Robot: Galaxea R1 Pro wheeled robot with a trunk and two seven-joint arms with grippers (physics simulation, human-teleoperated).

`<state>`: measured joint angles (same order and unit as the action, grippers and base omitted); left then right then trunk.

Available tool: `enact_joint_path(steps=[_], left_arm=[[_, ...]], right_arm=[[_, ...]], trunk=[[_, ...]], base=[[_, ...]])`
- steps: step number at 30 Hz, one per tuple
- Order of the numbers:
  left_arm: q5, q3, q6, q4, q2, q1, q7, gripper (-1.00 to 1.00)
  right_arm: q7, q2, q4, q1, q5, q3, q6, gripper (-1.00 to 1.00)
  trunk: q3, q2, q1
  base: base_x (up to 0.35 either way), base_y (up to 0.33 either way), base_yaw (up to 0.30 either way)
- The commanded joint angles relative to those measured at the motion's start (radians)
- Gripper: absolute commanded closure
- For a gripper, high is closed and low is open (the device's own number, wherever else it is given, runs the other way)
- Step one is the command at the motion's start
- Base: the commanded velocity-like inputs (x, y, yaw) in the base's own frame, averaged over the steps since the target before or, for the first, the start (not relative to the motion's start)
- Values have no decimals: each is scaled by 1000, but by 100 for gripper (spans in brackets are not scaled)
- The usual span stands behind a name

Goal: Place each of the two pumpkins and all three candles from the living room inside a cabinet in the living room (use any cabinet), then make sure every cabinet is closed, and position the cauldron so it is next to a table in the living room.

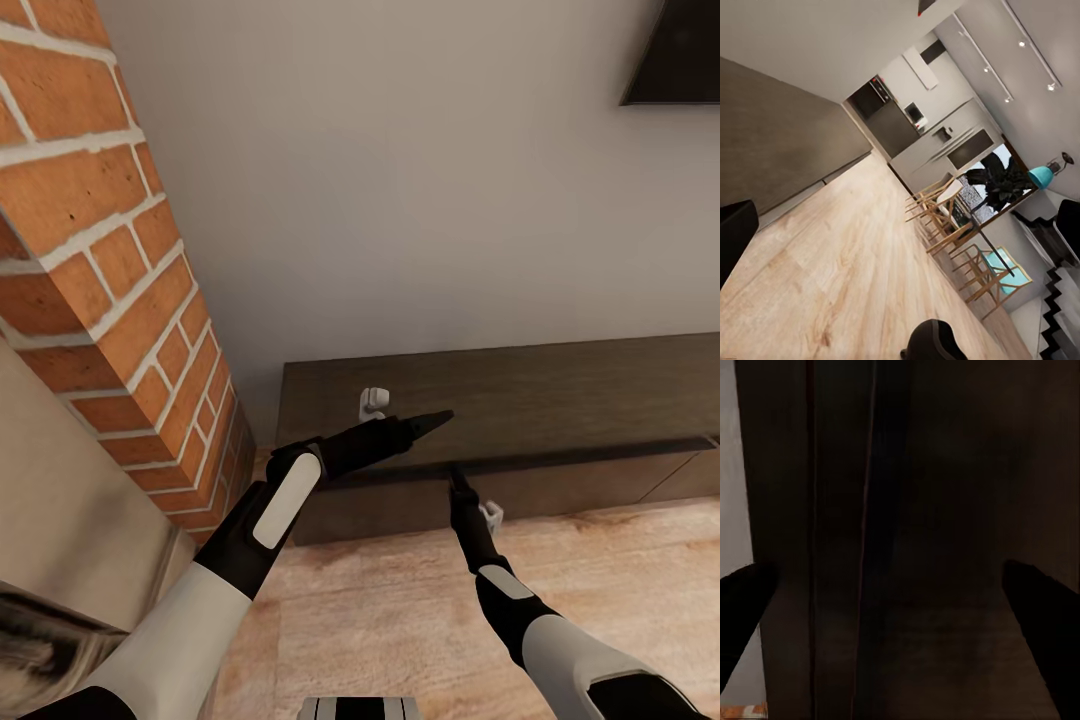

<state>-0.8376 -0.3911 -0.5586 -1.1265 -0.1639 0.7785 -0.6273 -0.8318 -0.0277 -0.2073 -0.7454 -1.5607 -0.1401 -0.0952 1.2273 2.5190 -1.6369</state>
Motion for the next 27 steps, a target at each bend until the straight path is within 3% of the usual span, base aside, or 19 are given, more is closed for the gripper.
enact_joint_path(steps=[1, 27], left_arm=[[-8, 0, -7, 1, 0, 1, 0, -100], [-8, 0, -7, 1, 0, 1, 1, -100]], right_arm=[[86, 0, 3, -34, -7, -13, -6, 100], [68, 0, 3, -33, -7, -15, -5, 100]], trunk=[[1, 0, 0], [1, 0, 0]], base=[[0, 0, 0], [-19, 0, 0]])
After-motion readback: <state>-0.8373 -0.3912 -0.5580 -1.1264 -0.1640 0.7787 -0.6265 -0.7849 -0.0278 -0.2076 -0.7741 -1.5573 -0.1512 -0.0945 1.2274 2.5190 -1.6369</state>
